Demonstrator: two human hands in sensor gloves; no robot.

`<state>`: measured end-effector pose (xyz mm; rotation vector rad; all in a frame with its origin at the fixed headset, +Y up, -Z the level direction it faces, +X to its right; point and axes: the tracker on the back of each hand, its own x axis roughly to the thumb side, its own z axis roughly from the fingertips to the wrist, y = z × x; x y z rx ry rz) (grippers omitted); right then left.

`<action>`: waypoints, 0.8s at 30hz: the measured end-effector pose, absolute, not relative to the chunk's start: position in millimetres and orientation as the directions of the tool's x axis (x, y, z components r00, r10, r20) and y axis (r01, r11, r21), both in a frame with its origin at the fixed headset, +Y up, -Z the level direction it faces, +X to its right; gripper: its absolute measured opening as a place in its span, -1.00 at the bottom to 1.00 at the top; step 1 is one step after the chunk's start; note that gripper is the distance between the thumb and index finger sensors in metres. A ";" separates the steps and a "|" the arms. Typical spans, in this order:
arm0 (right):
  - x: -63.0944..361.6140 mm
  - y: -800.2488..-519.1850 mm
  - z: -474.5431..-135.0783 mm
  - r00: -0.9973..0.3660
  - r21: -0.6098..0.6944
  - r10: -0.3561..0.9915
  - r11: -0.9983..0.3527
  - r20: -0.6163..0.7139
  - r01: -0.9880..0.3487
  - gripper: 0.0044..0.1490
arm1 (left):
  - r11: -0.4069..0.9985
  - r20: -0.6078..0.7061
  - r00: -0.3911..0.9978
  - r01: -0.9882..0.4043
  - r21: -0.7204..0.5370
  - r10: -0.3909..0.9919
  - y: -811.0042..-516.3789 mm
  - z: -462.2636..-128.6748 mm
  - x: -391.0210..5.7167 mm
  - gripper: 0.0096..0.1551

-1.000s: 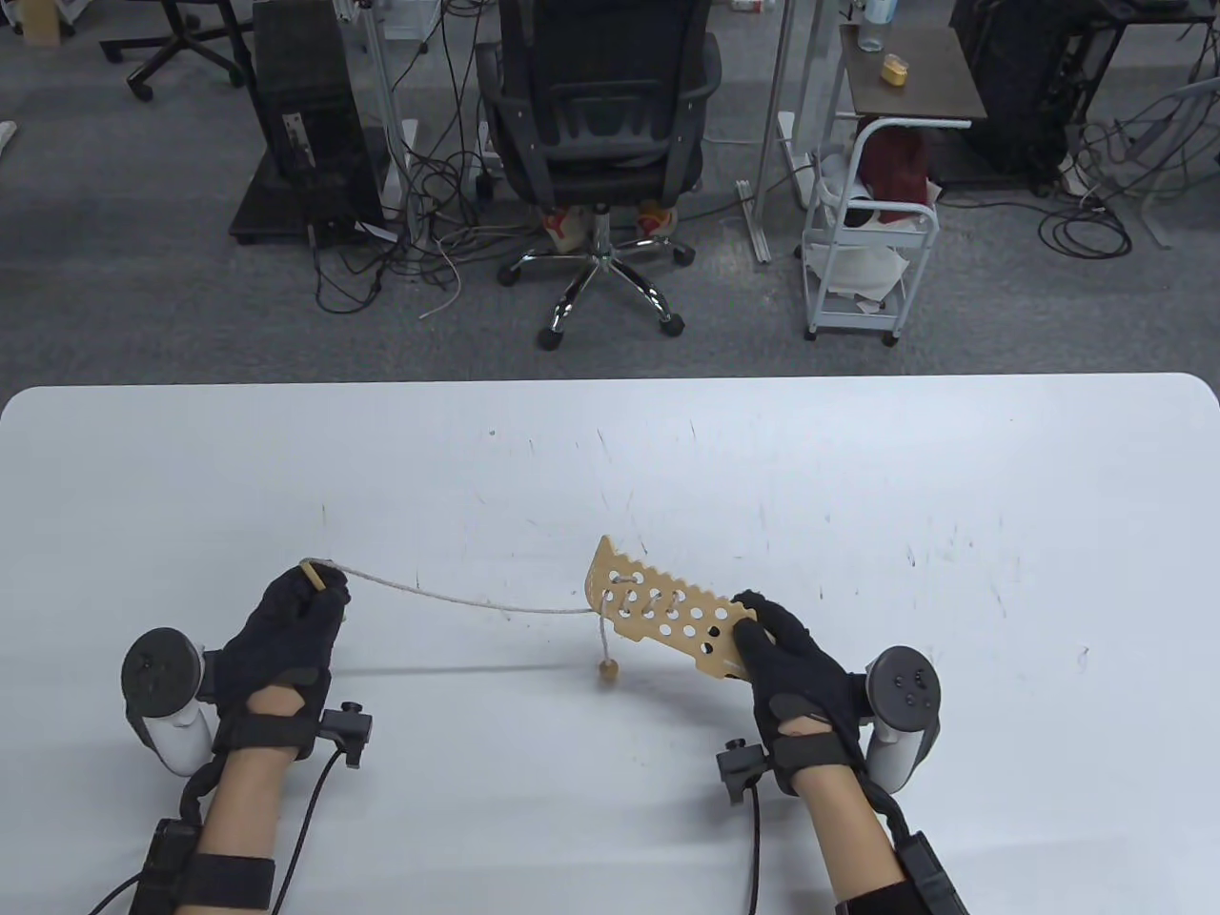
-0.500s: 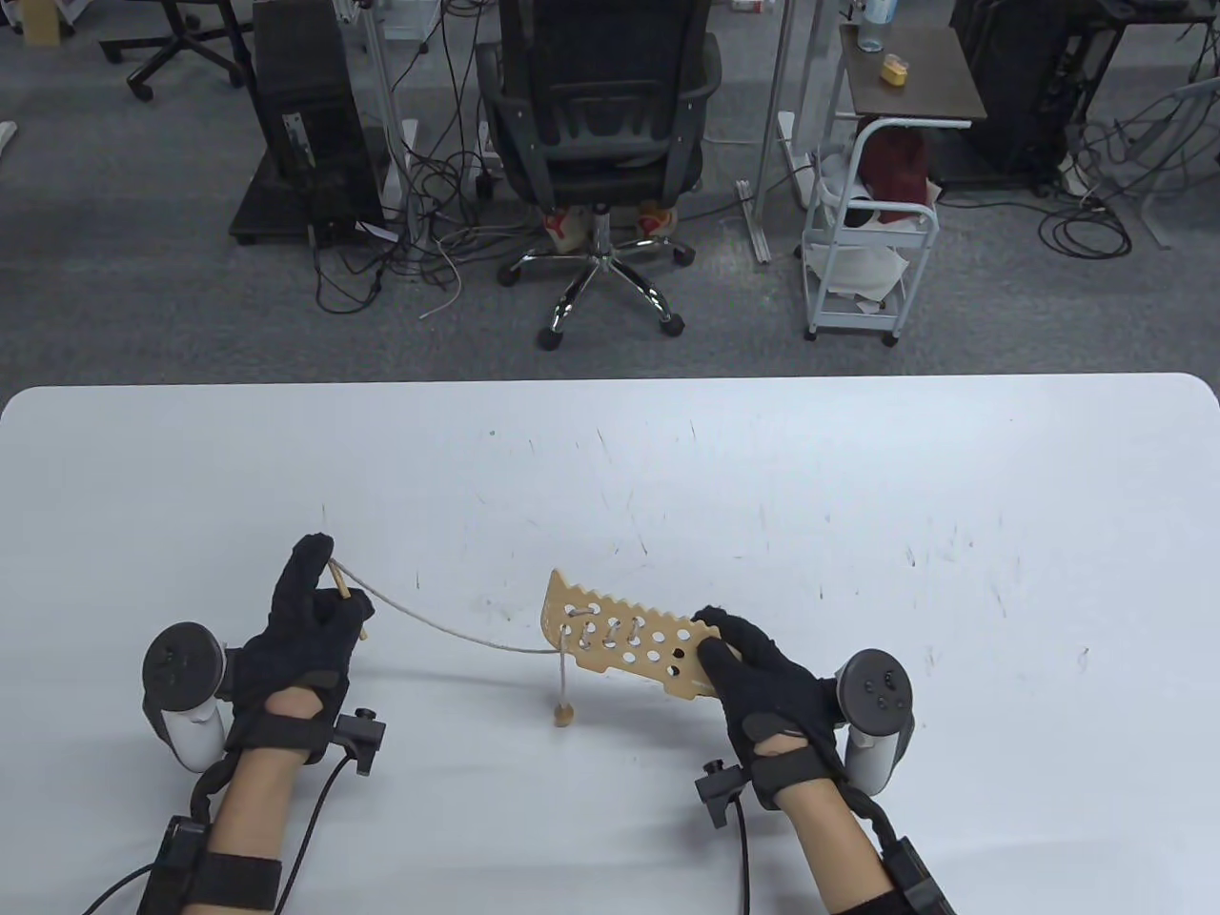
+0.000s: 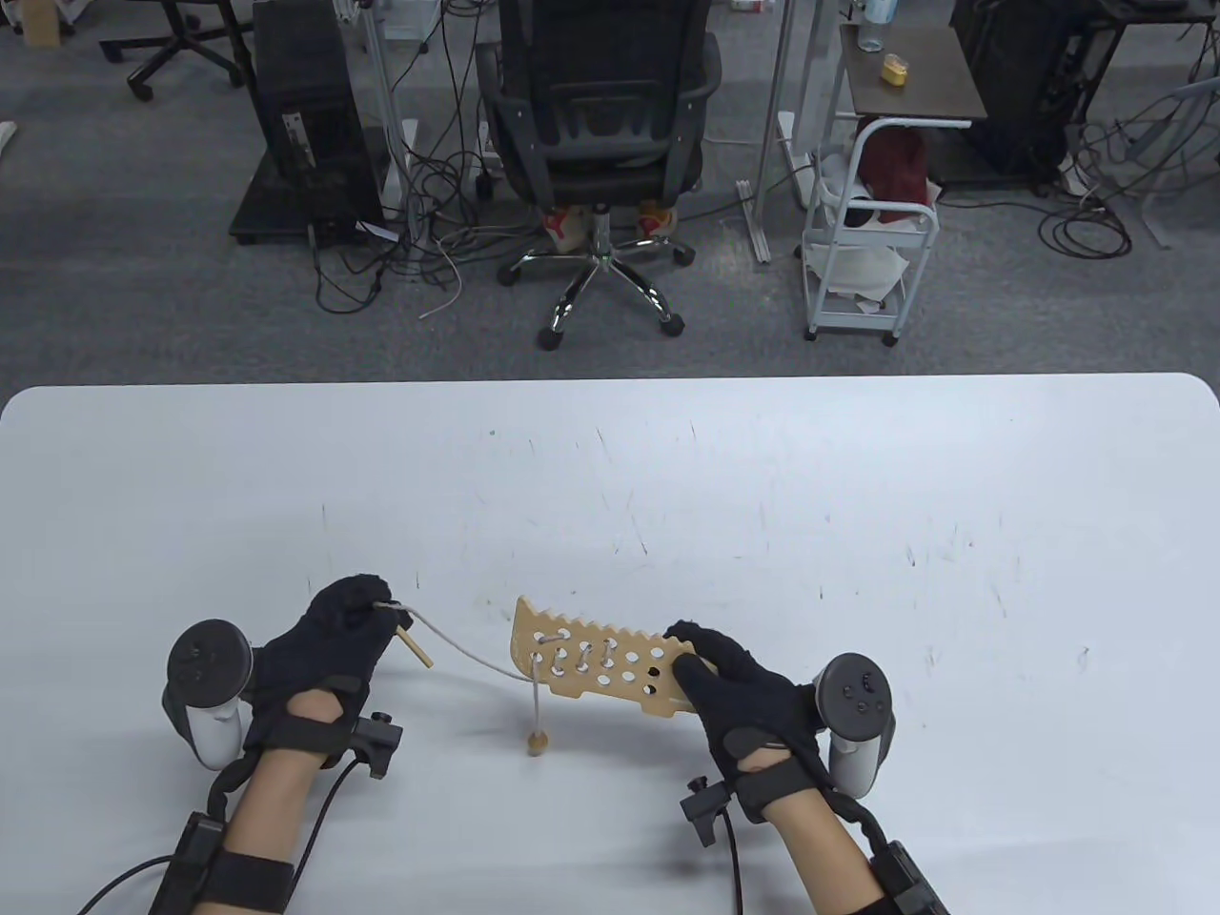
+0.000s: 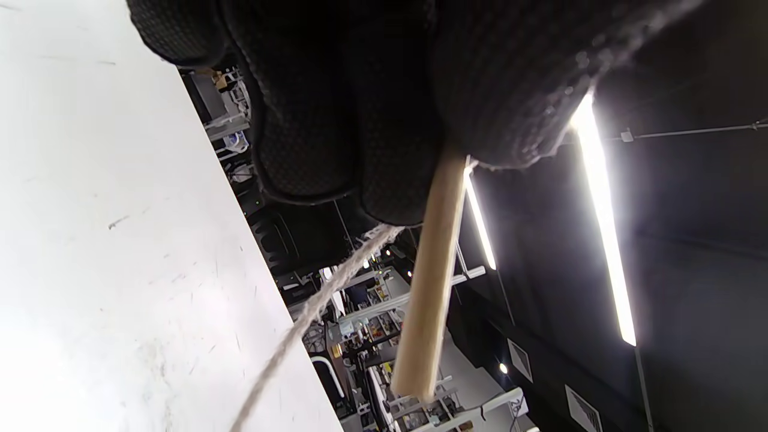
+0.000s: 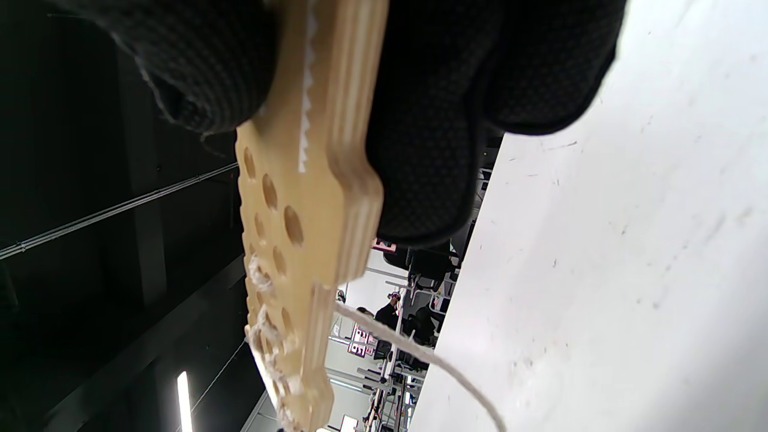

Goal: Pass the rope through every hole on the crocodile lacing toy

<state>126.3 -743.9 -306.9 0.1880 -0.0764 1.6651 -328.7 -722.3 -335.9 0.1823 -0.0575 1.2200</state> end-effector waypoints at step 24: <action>107.2 -740.4 -299.6 -0.026 0.162 0.981 -0.058 0.192 -0.985 -0.42 | 0.224 0.120 0.196 -0.925 -0.305 0.973 -737.3 -331.7 -258.7 -0.54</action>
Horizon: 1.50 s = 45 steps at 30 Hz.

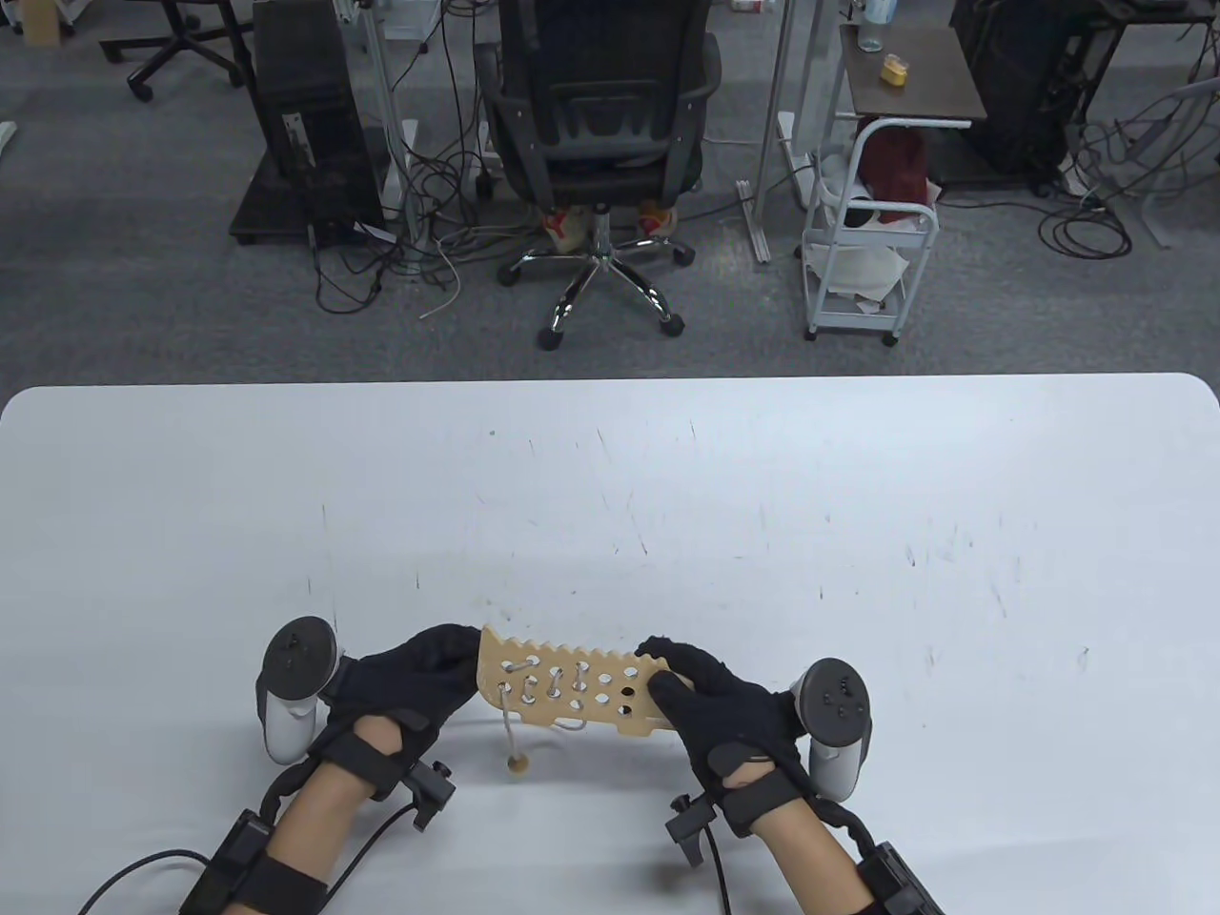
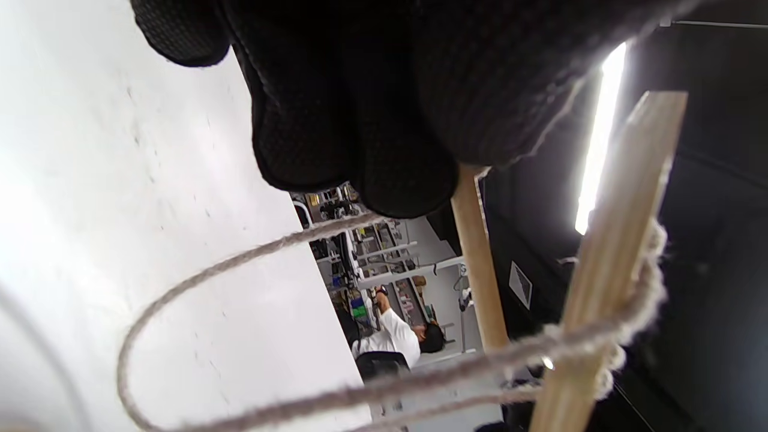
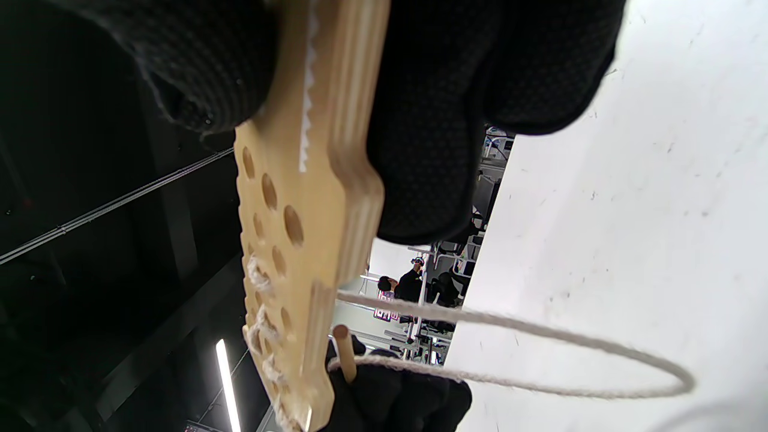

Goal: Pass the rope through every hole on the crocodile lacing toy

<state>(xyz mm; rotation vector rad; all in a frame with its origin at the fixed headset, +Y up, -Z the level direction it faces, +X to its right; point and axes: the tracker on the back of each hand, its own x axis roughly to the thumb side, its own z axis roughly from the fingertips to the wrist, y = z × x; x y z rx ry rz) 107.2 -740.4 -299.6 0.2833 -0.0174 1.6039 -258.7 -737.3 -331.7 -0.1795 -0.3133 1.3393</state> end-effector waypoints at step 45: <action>92.4 -742.3 -296.5 0.070 0.245 0.983 0.027 0.170 -0.969 -0.42 | -0.038 0.021 -0.063 -0.807 -0.590 0.998 -741.7 -312.0 -206.7 -0.51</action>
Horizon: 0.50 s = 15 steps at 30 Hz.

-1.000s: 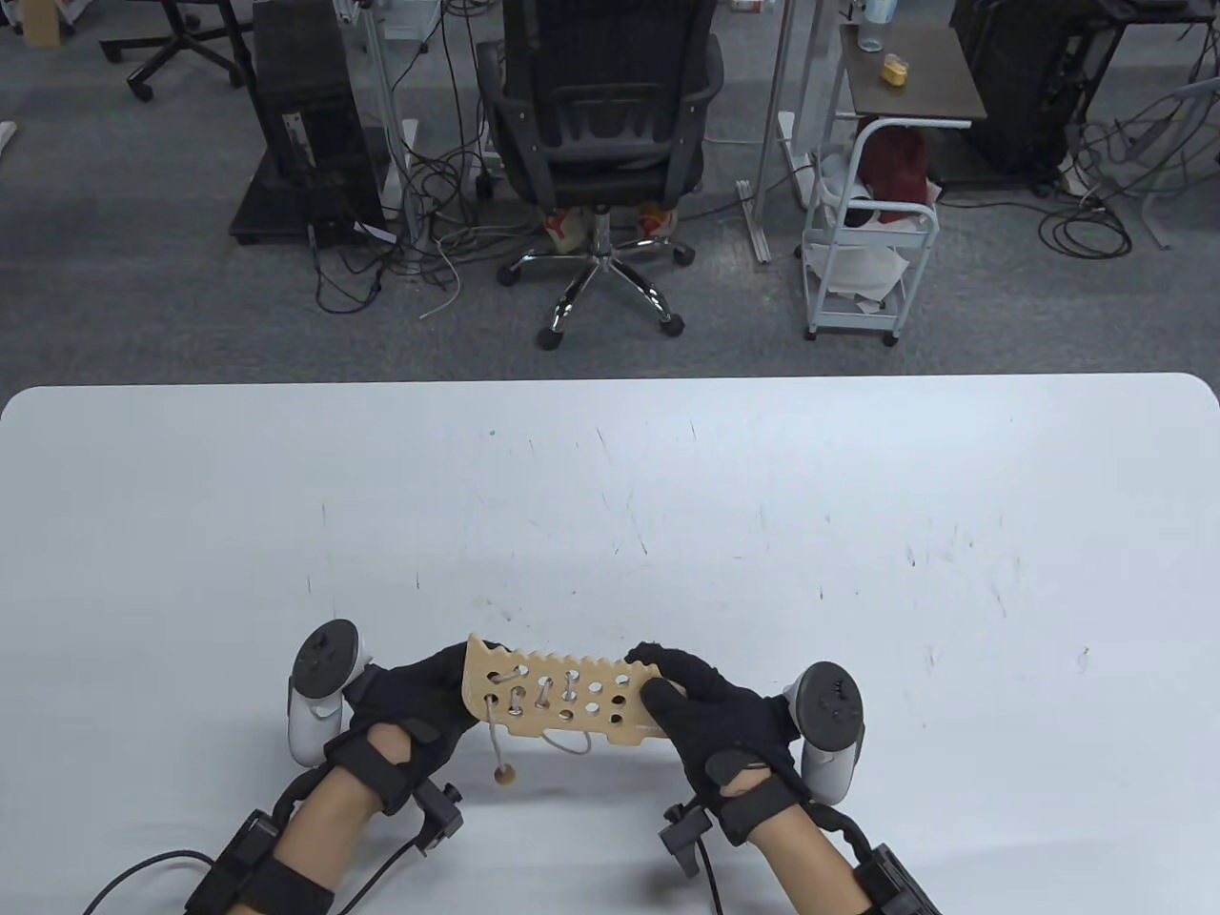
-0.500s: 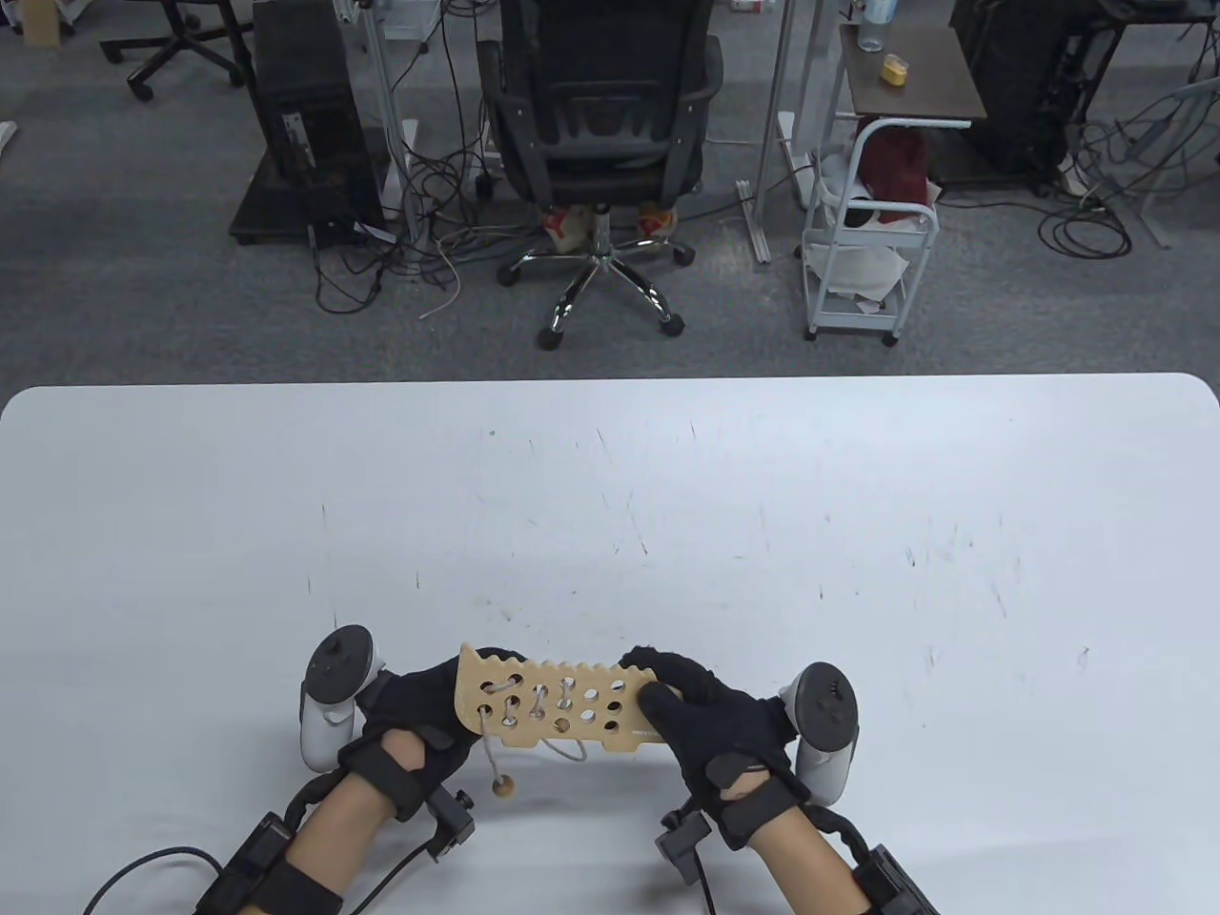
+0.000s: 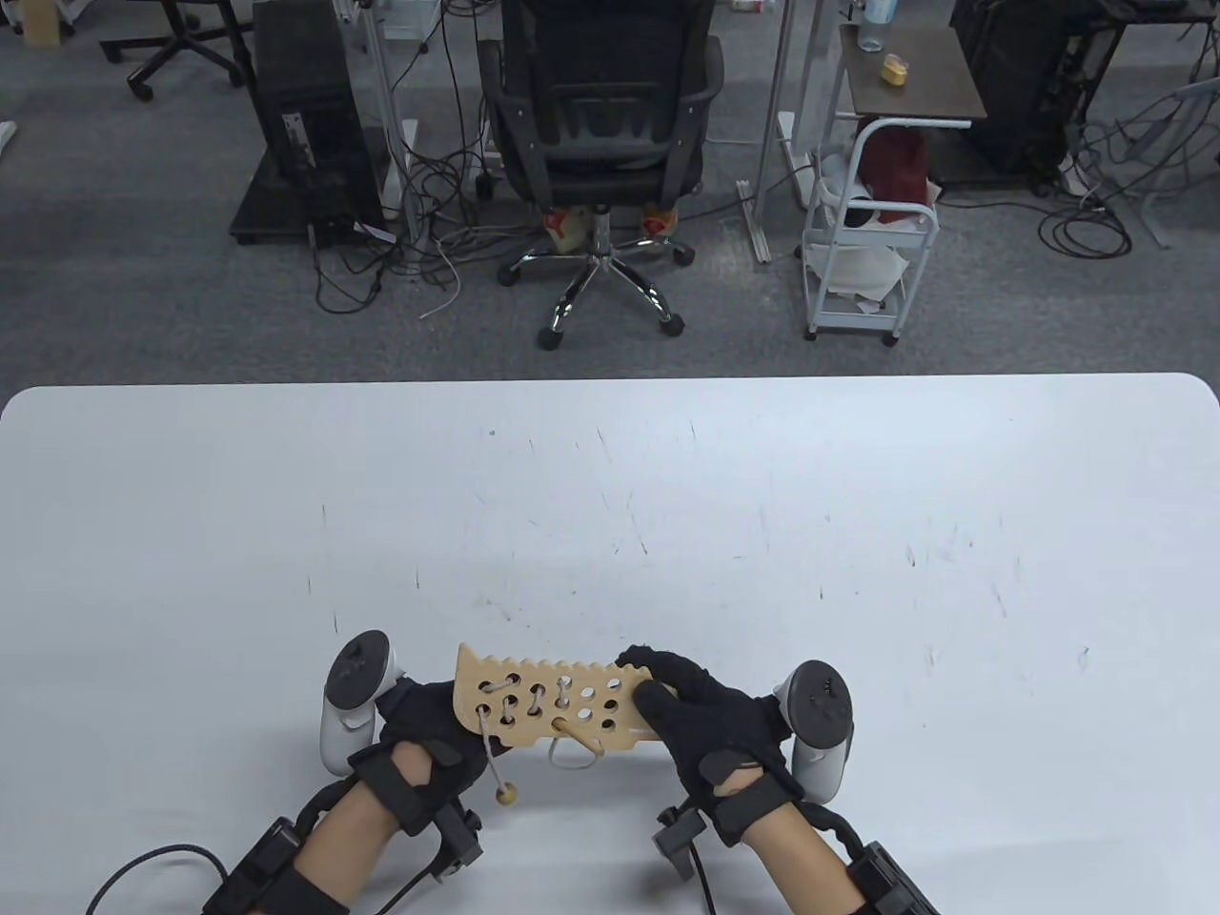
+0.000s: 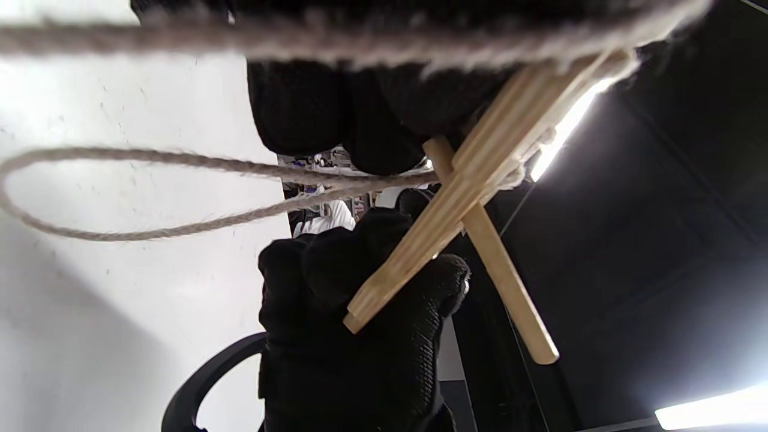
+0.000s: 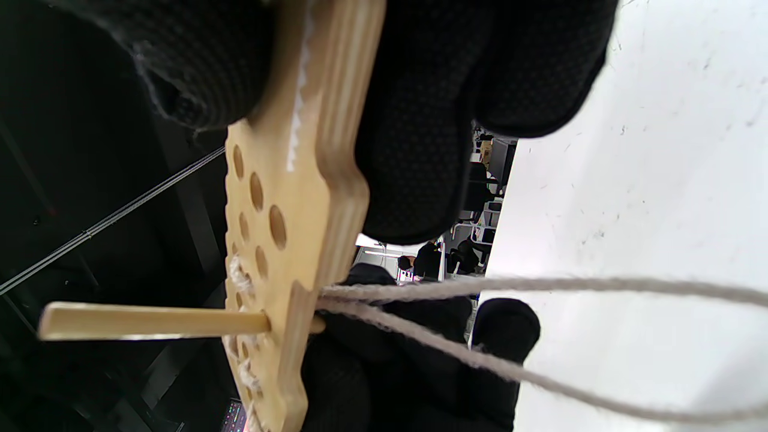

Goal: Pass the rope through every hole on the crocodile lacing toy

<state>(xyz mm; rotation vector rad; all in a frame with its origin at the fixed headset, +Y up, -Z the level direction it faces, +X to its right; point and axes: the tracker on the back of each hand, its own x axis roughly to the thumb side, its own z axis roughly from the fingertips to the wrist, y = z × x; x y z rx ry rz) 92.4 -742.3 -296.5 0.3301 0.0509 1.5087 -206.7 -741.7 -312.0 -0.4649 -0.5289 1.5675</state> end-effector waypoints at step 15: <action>92.0 -743.8 -298.3 0.056 0.224 0.984 0.016 0.172 -0.974 -0.42 | -0.152 -0.050 -0.155 -0.763 -0.629 0.987 -743.8 -311.3 -203.4 -0.46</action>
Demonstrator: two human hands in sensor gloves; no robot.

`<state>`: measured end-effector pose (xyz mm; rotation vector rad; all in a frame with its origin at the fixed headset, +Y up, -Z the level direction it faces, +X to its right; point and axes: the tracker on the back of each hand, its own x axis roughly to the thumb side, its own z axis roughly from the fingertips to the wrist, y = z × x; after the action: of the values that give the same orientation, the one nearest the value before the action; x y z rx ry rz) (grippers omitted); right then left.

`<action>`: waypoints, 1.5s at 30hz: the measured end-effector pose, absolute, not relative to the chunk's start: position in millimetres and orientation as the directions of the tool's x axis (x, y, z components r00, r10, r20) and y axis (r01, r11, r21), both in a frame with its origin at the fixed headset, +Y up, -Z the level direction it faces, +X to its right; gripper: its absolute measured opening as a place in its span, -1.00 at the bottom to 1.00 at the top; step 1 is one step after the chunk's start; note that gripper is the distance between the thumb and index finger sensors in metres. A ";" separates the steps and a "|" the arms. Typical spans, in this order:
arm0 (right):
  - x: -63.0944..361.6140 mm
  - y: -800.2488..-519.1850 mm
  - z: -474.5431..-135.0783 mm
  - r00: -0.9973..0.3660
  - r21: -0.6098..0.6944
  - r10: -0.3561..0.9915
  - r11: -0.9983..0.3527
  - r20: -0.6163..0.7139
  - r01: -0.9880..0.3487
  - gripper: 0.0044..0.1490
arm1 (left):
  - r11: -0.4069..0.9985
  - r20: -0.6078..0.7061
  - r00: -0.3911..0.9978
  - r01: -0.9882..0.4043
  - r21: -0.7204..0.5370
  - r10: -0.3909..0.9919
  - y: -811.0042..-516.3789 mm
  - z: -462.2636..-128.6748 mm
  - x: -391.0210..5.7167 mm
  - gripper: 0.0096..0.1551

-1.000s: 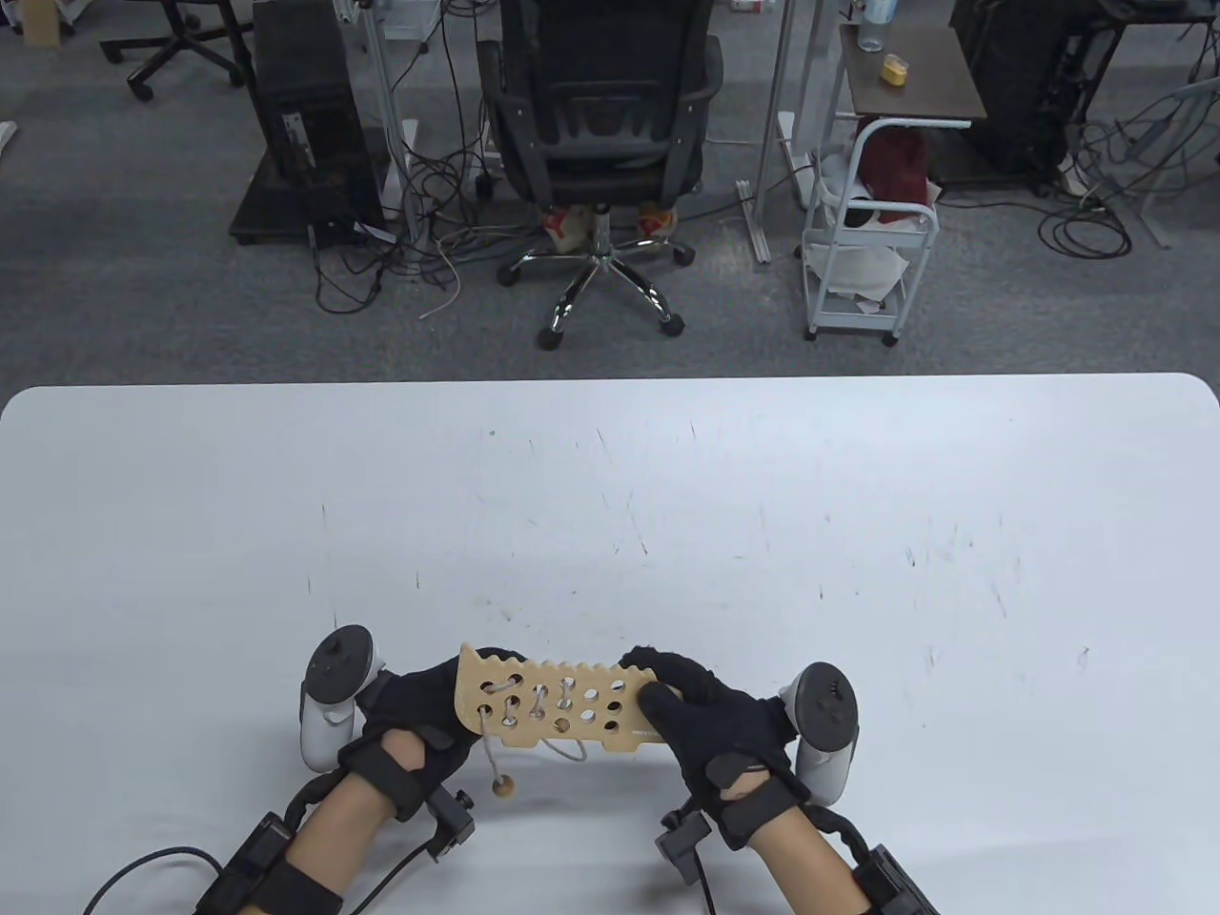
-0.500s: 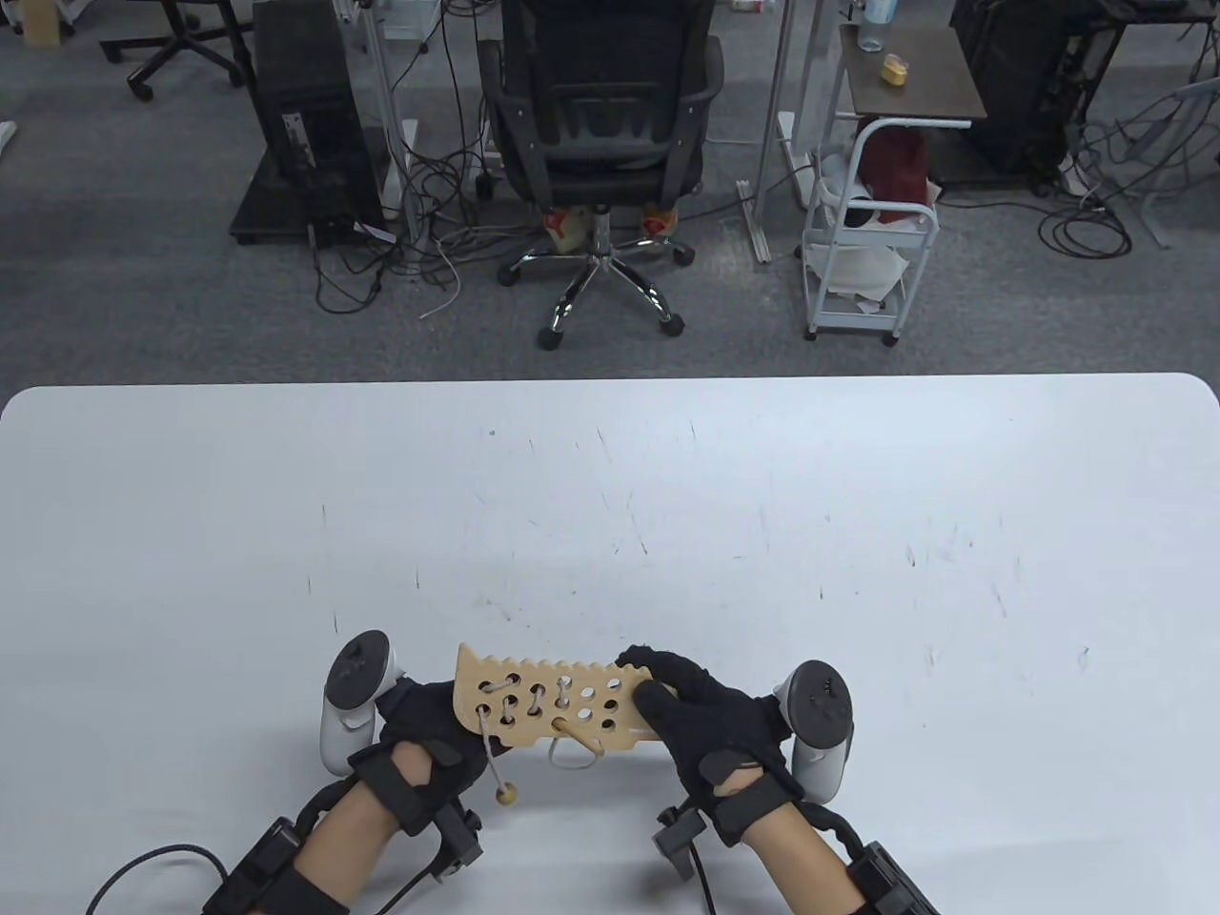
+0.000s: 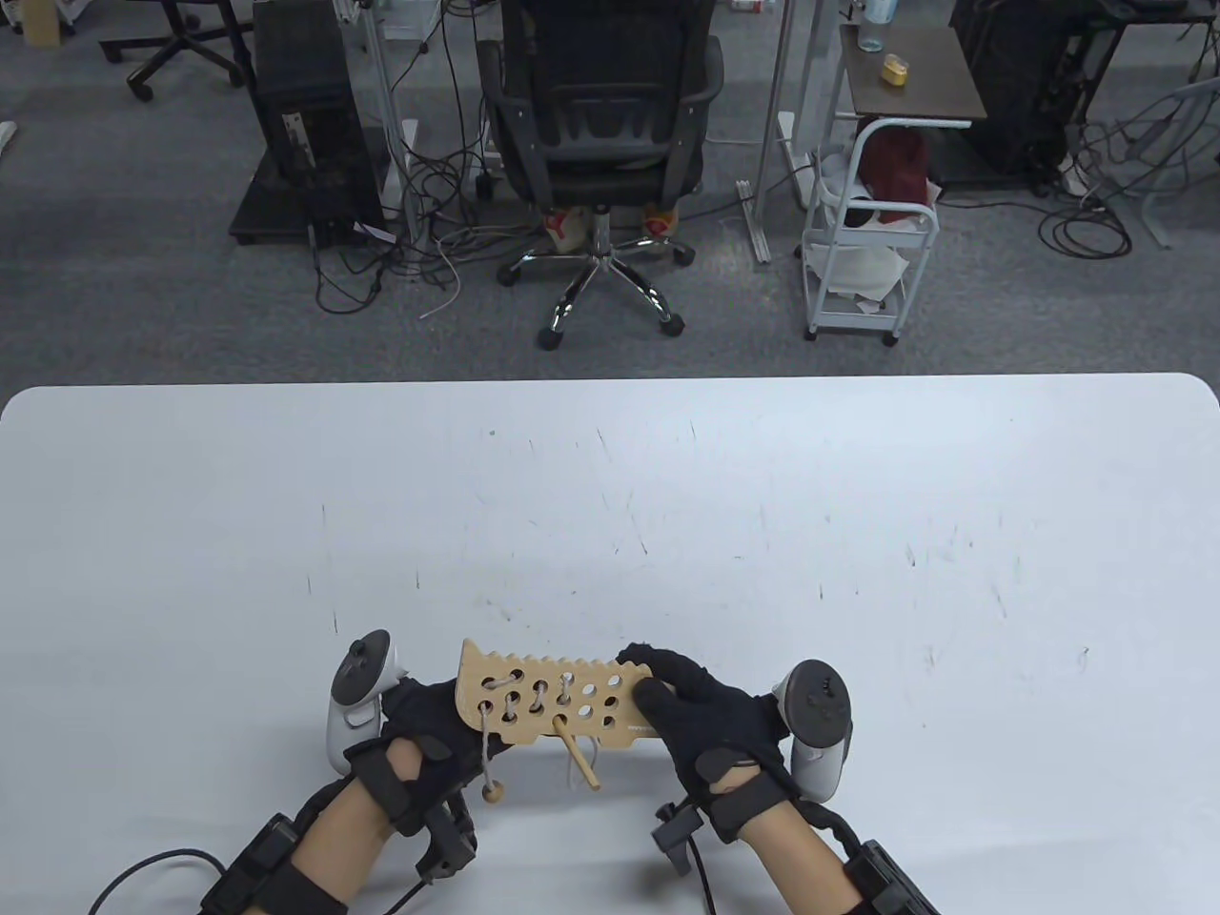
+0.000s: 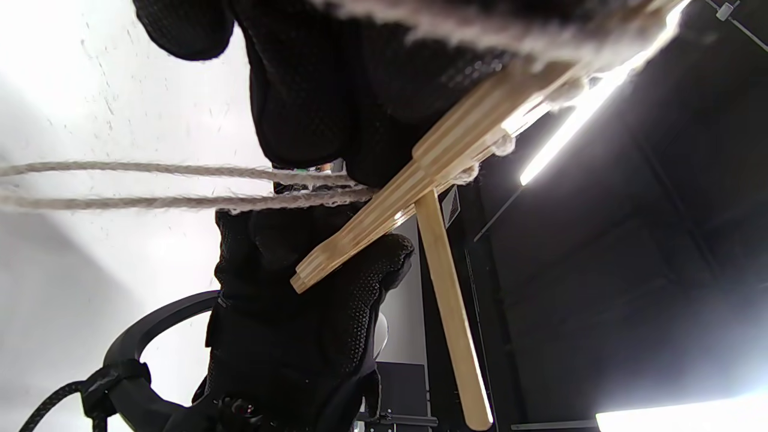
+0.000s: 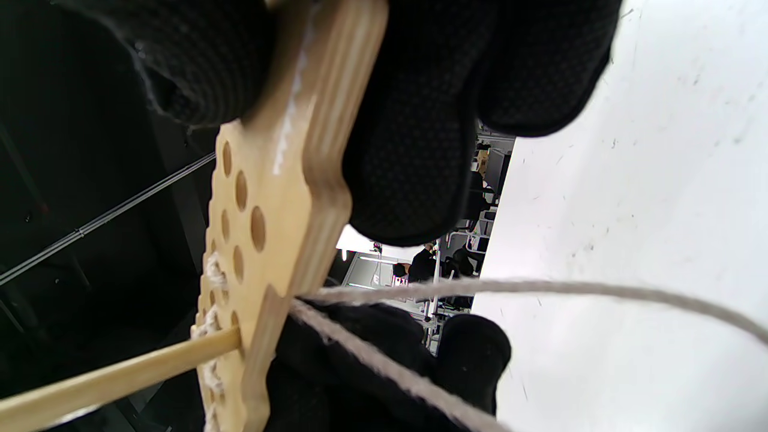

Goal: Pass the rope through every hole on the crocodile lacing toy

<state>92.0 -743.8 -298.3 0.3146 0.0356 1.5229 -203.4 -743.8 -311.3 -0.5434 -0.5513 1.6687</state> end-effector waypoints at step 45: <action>113.8 -754.3 -304.3 -0.011 0.060 0.998 -0.015 0.054 -0.998 -0.41 | 0.632 0.495 0.507 -0.766 -0.116 0.705 -698.1 -292.7 -222.1 -0.25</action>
<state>113.8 -754.3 -304.3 0.0903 0.0055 1.5829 -222.1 -698.1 -292.7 0.1241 -0.5380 0.8899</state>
